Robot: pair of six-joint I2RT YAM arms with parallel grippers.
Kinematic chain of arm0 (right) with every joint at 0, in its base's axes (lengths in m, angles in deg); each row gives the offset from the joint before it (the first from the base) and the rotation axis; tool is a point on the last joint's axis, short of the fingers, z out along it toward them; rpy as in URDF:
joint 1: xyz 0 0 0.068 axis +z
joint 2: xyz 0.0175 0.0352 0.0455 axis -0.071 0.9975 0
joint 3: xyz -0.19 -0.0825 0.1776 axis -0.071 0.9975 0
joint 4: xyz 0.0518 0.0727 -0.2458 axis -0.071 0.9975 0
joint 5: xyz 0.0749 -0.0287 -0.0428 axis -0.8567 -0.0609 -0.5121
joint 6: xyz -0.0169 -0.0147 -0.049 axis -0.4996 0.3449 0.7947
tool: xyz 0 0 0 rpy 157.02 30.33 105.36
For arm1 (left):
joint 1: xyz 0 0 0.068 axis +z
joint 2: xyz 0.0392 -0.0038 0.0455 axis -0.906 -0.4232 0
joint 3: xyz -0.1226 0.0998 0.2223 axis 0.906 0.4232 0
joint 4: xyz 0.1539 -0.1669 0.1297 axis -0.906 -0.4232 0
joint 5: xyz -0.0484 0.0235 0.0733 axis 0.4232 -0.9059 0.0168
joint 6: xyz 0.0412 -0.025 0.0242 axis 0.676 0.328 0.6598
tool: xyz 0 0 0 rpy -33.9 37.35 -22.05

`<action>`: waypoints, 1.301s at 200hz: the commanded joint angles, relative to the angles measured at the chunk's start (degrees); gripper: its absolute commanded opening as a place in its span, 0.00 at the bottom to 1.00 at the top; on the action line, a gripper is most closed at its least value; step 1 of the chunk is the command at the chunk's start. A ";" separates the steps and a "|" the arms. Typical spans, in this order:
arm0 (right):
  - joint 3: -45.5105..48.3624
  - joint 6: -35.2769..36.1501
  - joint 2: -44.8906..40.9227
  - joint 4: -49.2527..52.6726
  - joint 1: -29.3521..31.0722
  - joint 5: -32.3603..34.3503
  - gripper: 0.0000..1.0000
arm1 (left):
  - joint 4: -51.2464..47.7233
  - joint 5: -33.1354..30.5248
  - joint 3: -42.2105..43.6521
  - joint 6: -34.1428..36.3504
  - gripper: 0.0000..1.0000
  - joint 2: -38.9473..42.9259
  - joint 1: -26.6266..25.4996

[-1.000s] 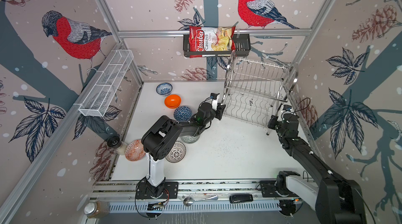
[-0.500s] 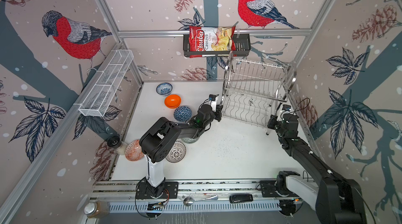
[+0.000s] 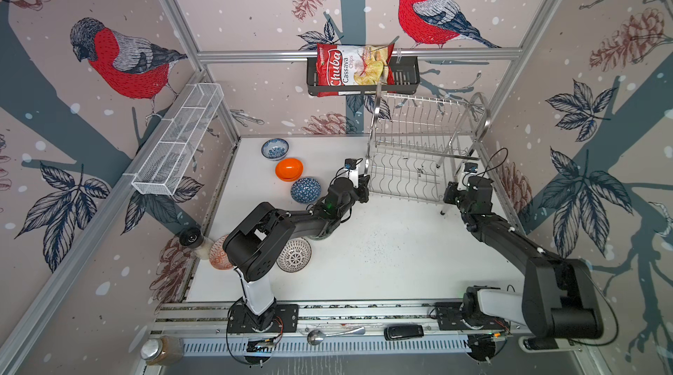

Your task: Load the bowls into the dish rack

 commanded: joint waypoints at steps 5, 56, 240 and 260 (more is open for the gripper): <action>-2.95 -2.19 2.80 -6.80 -0.09 2.02 0.02 | 4.95 4.62 -0.99 -0.55 0.00 -0.45 -0.91; -5.72 -0.90 7.41 -7.41 -0.48 3.12 0.02 | 6.14 4.39 -1.79 -3.30 0.00 -3.33 -1.18; -10.58 -1.59 12.31 -5.20 -0.97 9.29 0.40 | 0.68 1.44 -6.82 -6.86 0.32 -7.25 -3.66; -10.45 -2.27 11.48 -4.28 -0.97 9.86 0.48 | -1.67 1.43 -6.93 -7.03 0.44 -6.98 -3.58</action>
